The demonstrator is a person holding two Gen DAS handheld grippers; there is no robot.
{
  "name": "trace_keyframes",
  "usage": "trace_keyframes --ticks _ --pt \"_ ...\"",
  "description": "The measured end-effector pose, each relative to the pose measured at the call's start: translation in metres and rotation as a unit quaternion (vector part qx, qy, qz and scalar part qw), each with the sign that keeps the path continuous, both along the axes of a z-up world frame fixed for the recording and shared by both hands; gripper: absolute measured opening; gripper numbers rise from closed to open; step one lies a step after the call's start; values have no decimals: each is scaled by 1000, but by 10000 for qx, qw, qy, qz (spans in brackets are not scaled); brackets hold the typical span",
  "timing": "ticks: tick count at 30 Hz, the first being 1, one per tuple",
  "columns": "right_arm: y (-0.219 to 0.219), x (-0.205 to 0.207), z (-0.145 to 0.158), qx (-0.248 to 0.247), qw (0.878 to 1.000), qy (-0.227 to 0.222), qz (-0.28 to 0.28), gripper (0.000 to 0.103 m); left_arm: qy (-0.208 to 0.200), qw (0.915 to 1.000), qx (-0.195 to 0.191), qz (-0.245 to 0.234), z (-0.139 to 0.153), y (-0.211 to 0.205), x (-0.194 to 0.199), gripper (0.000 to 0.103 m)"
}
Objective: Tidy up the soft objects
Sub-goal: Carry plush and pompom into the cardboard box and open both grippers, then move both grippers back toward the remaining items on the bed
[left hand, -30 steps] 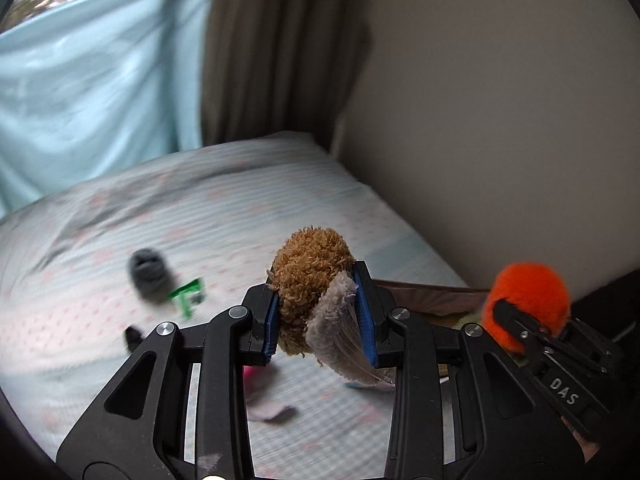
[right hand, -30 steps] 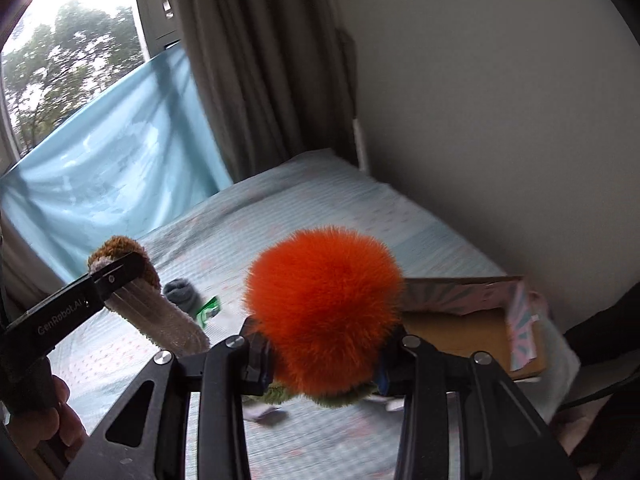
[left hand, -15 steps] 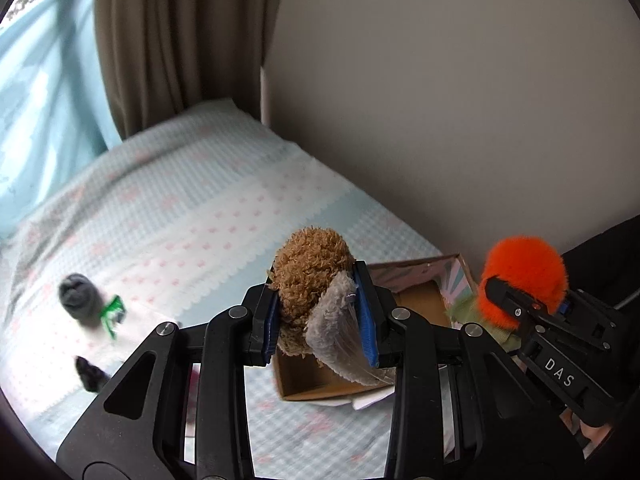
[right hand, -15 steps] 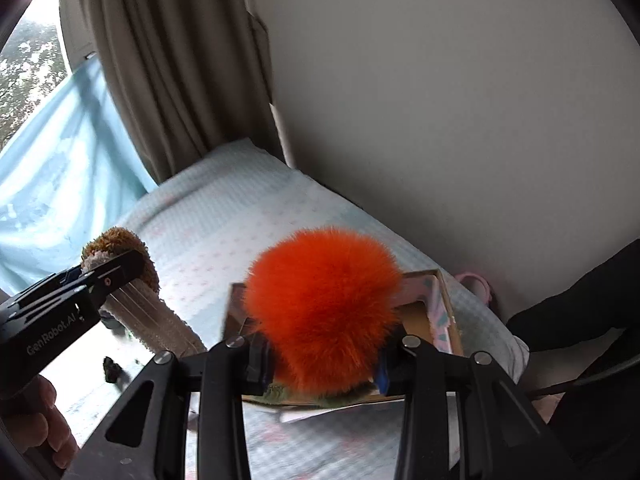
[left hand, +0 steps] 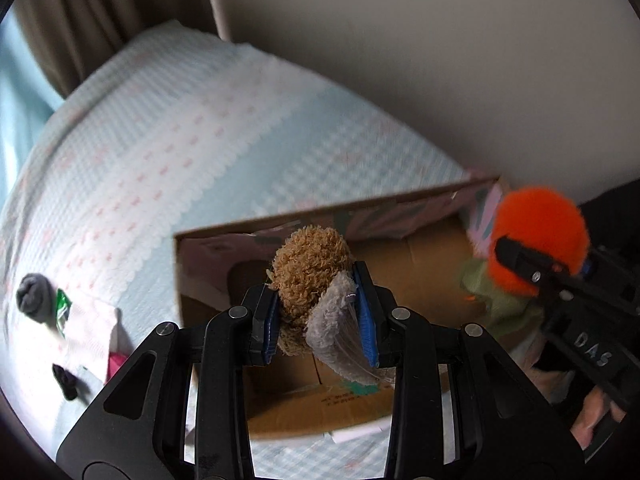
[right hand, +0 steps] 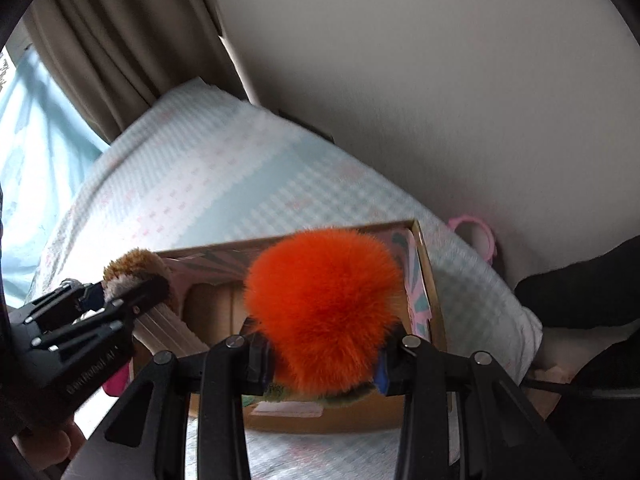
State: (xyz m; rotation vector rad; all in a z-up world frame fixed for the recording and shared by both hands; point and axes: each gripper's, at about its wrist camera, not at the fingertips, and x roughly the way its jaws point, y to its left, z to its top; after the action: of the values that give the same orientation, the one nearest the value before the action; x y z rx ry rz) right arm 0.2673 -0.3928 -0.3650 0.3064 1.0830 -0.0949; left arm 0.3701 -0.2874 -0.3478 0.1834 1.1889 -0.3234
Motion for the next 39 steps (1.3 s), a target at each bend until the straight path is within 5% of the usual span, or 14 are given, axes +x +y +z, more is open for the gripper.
trace_keyframes --ticks 6,8,9,10,12,13,22,27,39 --pt "-15 17 -36 377 9981 488 16 34 305 9981 396 -348 -31 -18 8 30" --pt "-16 26 -47 513 9965 657 68 37 414 9963 556 -514 -38 -25 10 41" --pt "-17 30 -52 576 9955 744 86 45 430 9947 725 -591 -41 -28 11 66" --pt "-16 32 -56 574 9948 840 80 50 411 9928 934 -626 -44 -30 10 102" --pt "-17 36 -63 582 9936 966 43 95 331 9919 1050 -634 -47 -27 12 103" --pt "-18 37 -65 644 9933 955 63 103 391 9916 1069 -619 -49 -25 11 103" --pt "-14 29 -56 413 9966 681 215 103 556 9931 925 -451 -50 -7 5 103" --pt "-13 19 -34 282 9983 491 170 103 428 9956 739 -376 -27 3 -5 103" --pt "25 -39 101 -123 9983 -565 107 103 -595 9981 -131 84 112 69 -58 103"
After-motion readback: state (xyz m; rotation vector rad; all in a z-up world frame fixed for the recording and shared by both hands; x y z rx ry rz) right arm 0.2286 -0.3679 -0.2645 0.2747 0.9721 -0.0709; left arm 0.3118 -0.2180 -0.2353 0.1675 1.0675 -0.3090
